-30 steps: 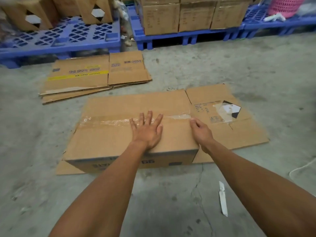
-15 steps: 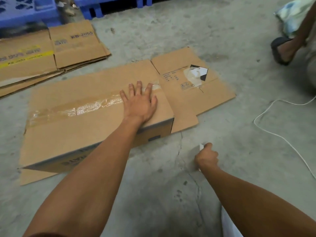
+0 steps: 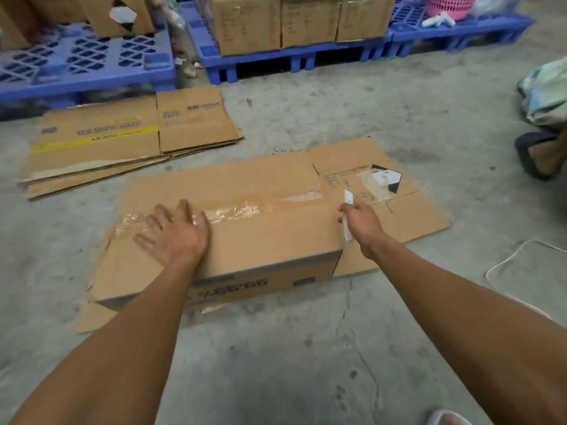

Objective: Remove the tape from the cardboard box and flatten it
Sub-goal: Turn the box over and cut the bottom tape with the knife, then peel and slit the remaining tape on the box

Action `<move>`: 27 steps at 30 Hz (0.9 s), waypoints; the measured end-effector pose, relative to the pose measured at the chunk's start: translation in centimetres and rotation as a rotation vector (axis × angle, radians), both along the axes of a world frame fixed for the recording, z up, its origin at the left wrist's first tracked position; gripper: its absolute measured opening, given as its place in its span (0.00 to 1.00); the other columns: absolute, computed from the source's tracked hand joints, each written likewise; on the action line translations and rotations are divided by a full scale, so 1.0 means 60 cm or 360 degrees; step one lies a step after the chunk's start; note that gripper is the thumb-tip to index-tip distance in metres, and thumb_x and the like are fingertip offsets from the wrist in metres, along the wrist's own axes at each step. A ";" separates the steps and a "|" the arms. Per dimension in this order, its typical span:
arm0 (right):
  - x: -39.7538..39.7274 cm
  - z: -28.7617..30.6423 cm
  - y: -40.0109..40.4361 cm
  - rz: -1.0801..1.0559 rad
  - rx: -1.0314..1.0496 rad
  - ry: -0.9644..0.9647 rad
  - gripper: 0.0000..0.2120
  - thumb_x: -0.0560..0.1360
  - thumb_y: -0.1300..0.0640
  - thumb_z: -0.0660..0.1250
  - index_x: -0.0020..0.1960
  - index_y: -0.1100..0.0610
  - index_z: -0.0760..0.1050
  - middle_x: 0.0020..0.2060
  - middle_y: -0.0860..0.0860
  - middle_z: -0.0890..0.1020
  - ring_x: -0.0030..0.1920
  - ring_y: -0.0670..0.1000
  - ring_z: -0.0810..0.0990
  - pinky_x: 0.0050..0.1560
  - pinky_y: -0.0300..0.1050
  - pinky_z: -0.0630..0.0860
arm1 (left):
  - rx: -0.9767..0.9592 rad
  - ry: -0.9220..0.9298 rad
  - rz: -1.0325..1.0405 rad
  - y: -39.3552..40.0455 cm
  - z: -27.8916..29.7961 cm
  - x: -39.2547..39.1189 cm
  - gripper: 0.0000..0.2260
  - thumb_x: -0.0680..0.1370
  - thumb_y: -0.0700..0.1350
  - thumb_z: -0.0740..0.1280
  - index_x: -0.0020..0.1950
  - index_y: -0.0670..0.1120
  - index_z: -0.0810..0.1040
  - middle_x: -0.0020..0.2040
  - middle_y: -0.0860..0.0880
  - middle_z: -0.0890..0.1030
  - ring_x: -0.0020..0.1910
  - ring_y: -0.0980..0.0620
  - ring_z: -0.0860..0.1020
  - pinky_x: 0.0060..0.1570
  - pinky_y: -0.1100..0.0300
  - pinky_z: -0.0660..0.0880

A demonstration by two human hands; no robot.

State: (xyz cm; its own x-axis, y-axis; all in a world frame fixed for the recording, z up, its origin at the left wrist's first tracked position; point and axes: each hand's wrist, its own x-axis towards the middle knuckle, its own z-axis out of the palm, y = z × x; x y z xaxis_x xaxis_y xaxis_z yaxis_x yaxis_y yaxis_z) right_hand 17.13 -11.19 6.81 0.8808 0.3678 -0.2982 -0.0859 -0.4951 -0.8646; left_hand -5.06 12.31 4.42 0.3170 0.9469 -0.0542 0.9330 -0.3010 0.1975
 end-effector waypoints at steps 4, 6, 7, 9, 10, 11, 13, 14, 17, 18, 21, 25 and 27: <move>-0.014 0.030 0.081 0.0421 -0.0205 -0.0412 0.16 0.81 0.54 0.58 0.65 0.59 0.75 0.64 0.57 0.74 0.62 0.57 0.74 0.64 0.52 0.69 | -0.0168 -0.0088 0.0559 0.046 0.014 -0.098 0.33 0.75 0.70 0.53 0.74 0.53 0.62 0.75 0.37 0.61 0.74 0.34 0.59 0.70 0.33 0.52; -0.026 0.031 0.110 0.0539 -0.0444 -0.0607 0.19 0.82 0.53 0.56 0.69 0.60 0.70 0.70 0.58 0.65 0.69 0.58 0.67 0.69 0.50 0.63 | -0.0239 -0.0220 0.0635 0.052 0.025 -0.119 0.36 0.74 0.70 0.58 0.73 0.48 0.63 0.71 0.35 0.67 0.71 0.35 0.64 0.68 0.38 0.56; -0.037 0.032 0.123 0.0589 -0.0553 -0.0721 0.20 0.82 0.52 0.55 0.70 0.59 0.69 0.71 0.57 0.63 0.71 0.58 0.64 0.70 0.53 0.62 | -0.0232 -0.0263 0.0662 0.052 0.030 -0.128 0.37 0.74 0.70 0.60 0.73 0.46 0.64 0.70 0.36 0.68 0.70 0.35 0.65 0.68 0.39 0.57; -0.052 0.031 0.145 0.0742 -0.0725 -0.0880 0.20 0.81 0.51 0.55 0.69 0.58 0.70 0.72 0.55 0.63 0.72 0.58 0.62 0.70 0.58 0.61 | -0.0240 -0.0343 0.0623 0.042 0.031 -0.134 0.38 0.72 0.71 0.63 0.71 0.45 0.67 0.70 0.38 0.69 0.69 0.36 0.67 0.67 0.41 0.61; -0.058 0.030 0.156 0.0879 -0.0794 -0.0902 0.20 0.81 0.51 0.55 0.70 0.57 0.70 0.73 0.54 0.63 0.72 0.57 0.62 0.70 0.59 0.60 | -0.0273 -0.0396 0.0571 0.031 0.027 -0.135 0.38 0.71 0.72 0.63 0.69 0.45 0.68 0.68 0.38 0.70 0.68 0.37 0.69 0.66 0.42 0.64; -0.066 0.031 0.171 0.1049 -0.0847 -0.0917 0.20 0.81 0.51 0.55 0.70 0.56 0.70 0.73 0.52 0.63 0.72 0.57 0.62 0.71 0.59 0.59 | -0.0316 -0.0440 0.0530 0.017 0.019 -0.137 0.38 0.70 0.73 0.62 0.67 0.45 0.69 0.67 0.39 0.72 0.66 0.37 0.71 0.63 0.43 0.68; -0.081 0.039 0.201 0.1339 -0.0899 -0.0904 0.19 0.80 0.51 0.56 0.68 0.56 0.72 0.73 0.52 0.64 0.71 0.56 0.64 0.70 0.56 0.61 | -0.0398 -0.0461 0.0492 -0.028 0.000 -0.136 0.37 0.70 0.75 0.58 0.63 0.45 0.69 0.62 0.39 0.76 0.62 0.37 0.75 0.58 0.46 0.72; -0.087 0.046 0.215 0.1438 -0.0882 -0.0906 0.17 0.80 0.52 0.57 0.64 0.57 0.74 0.71 0.54 0.67 0.69 0.57 0.67 0.66 0.52 0.66 | -0.0409 -0.0462 0.0480 -0.053 -0.009 -0.130 0.36 0.71 0.75 0.55 0.61 0.46 0.69 0.61 0.39 0.78 0.60 0.37 0.76 0.55 0.47 0.72; -0.119 0.077 0.258 0.1752 -0.0855 -0.0947 0.13 0.80 0.55 0.58 0.59 0.60 0.75 0.62 0.58 0.76 0.60 0.59 0.74 0.49 0.45 0.67 | -0.0321 -0.0519 0.0489 -0.095 -0.016 -0.120 0.30 0.77 0.70 0.51 0.59 0.45 0.68 0.59 0.40 0.79 0.58 0.38 0.77 0.52 0.48 0.72; -0.131 0.088 0.271 0.1863 -0.0880 -0.0971 0.13 0.80 0.55 0.58 0.60 0.59 0.75 0.61 0.58 0.77 0.60 0.59 0.74 0.48 0.44 0.66 | -0.0317 -0.0547 0.0491 -0.095 -0.015 -0.120 0.28 0.78 0.68 0.50 0.60 0.45 0.68 0.60 0.40 0.78 0.59 0.38 0.76 0.53 0.48 0.72; -0.153 0.101 0.302 0.2117 -0.0944 -0.1100 0.09 0.80 0.54 0.58 0.56 0.54 0.73 0.60 0.57 0.77 0.59 0.58 0.74 0.49 0.46 0.66 | -0.0383 -0.0595 0.0510 -0.081 -0.012 -0.119 0.25 0.81 0.63 0.47 0.63 0.45 0.68 0.62 0.40 0.76 0.61 0.39 0.75 0.55 0.48 0.70; -0.183 0.088 0.326 0.2218 -0.0819 -0.1194 0.10 0.80 0.53 0.60 0.58 0.53 0.75 0.53 0.55 0.76 0.57 0.58 0.75 0.48 0.47 0.69 | -0.0345 -0.0638 0.0538 -0.087 -0.016 -0.118 0.23 0.82 0.60 0.46 0.61 0.45 0.70 0.61 0.42 0.75 0.60 0.39 0.74 0.56 0.47 0.70; -0.194 0.069 0.324 0.2208 -0.0647 -0.1200 0.10 0.79 0.53 0.61 0.59 0.50 0.76 0.51 0.53 0.75 0.57 0.58 0.75 0.49 0.48 0.70 | -0.0324 -0.0641 0.0554 -0.087 -0.018 -0.120 0.23 0.83 0.60 0.45 0.61 0.46 0.70 0.61 0.42 0.76 0.60 0.39 0.74 0.57 0.47 0.71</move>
State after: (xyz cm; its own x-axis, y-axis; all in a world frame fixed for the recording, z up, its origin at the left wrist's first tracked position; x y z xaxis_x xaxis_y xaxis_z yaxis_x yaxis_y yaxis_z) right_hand 5.46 8.28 10.94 -0.0570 0.9672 -0.2474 0.9530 -0.0211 -0.3023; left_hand -12.25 7.09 3.35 0.0216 0.9823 -0.1862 0.8093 0.0921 0.5801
